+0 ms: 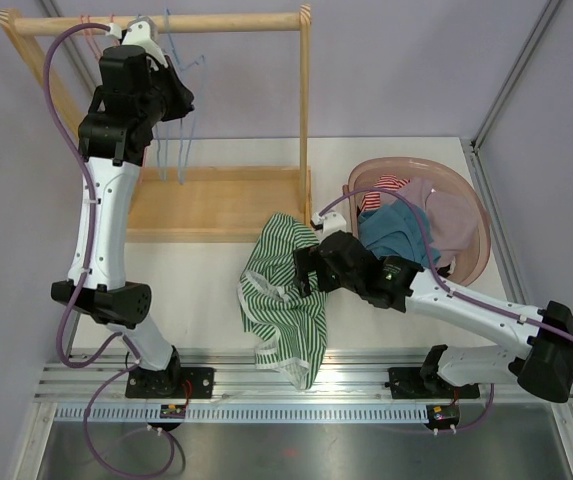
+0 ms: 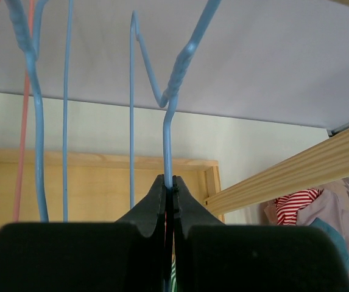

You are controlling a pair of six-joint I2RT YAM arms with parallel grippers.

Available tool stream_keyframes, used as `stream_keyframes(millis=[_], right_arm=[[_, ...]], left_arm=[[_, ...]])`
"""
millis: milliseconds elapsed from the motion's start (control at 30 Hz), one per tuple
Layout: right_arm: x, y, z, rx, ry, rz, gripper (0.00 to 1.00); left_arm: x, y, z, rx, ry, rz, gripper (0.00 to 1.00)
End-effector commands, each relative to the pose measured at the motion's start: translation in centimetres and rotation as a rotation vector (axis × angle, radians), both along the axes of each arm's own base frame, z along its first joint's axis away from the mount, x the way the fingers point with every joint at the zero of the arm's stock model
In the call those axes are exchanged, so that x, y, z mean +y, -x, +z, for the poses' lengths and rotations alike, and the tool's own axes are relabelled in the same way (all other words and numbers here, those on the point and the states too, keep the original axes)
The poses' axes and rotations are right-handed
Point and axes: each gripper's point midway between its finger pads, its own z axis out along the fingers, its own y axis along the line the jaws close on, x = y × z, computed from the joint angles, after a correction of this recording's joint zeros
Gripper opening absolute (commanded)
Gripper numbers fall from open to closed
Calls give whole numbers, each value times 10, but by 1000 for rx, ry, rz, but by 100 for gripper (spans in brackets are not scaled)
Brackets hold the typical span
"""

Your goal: Remove the tank top from the hanger

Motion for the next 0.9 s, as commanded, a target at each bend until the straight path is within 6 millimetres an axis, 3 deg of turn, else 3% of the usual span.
stream_keyframes(millis=[0, 100, 267, 333, 433, 467, 700, 867], right_arm=[[9, 0, 14, -22, -72, 7, 100], [12, 4, 8, -5, -71, 34, 99], [20, 3, -8, 39, -27, 53, 99], [20, 1, -18, 57, 10, 44, 99], [22, 0, -28, 71, 47, 48, 99], [22, -1, -28, 71, 54, 50, 99], [24, -3, -51, 113, 145, 68, 99], [25, -1, -75, 152, 242, 81, 100]], left_arm=[[-4, -2, 25, -78, 19, -55, 0], [-3, -5, 16, -48, 19, -59, 2], [-2, 1, 10, -29, 21, -60, 34], [-2, 6, 12, -31, 26, -62, 53], [-6, 22, 20, -36, 42, -94, 71], [-7, 26, 22, -40, 46, -108, 95], [-8, 81, 49, -119, 83, -152, 99], [0, 140, 62, -207, 93, -157, 99]])
